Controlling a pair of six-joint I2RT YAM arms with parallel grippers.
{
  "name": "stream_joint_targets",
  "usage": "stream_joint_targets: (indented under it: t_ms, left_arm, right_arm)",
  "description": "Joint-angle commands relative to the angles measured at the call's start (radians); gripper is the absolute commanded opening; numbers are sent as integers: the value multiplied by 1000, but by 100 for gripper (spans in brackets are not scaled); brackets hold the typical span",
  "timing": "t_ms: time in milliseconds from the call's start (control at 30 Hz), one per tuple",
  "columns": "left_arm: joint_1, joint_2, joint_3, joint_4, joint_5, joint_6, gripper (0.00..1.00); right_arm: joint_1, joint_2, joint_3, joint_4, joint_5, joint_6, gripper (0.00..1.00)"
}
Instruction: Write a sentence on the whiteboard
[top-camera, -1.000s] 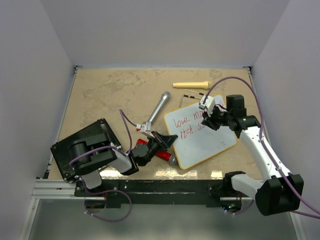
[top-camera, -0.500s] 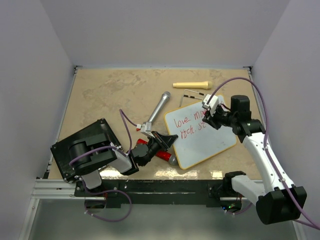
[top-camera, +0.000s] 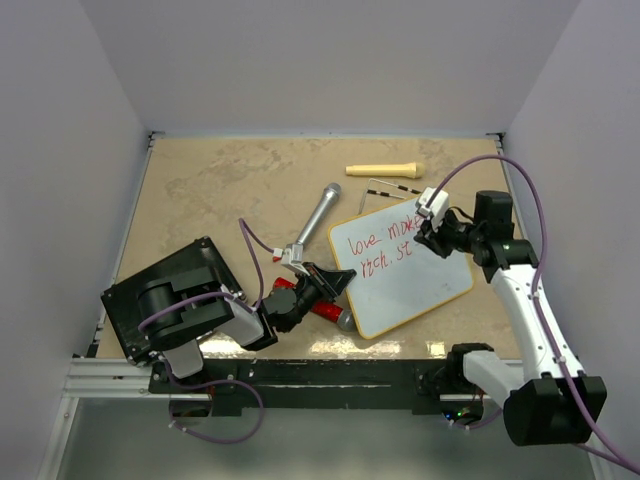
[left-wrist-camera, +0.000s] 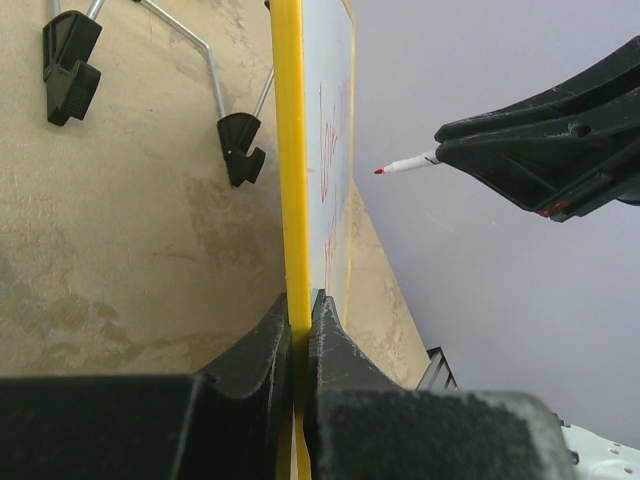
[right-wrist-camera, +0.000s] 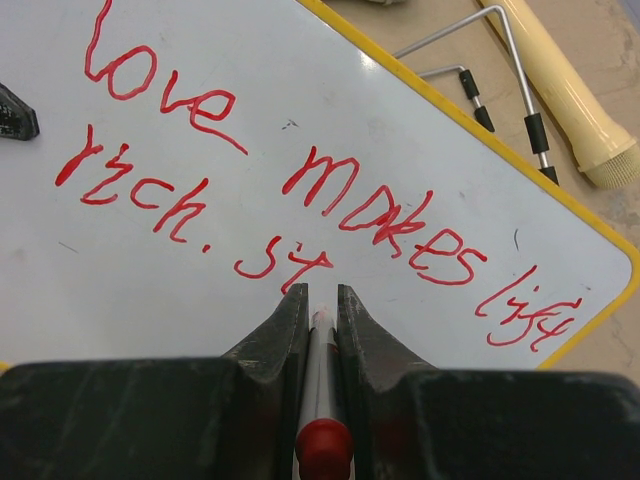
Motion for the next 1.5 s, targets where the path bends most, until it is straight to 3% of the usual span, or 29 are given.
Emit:
stream_joint_targets:
  t_ms: [0,500,933,1467]
  left_arm:
    - [-6,1,-15,26,24,134,0]
    - [-4,12,-11,37,30,132,0]
    - [-4,21,2,23,36,129,0]
    - [-4,24,5,24,39,131,0]
  right_arm:
    - [-26,7,44,-35,-77,-64,0]
    - [-58,86,58,-72,-138,-117,0]
    - [-55,85,28,89,-91,11,0]
    - [-41,125,15,77,-58,0,0]
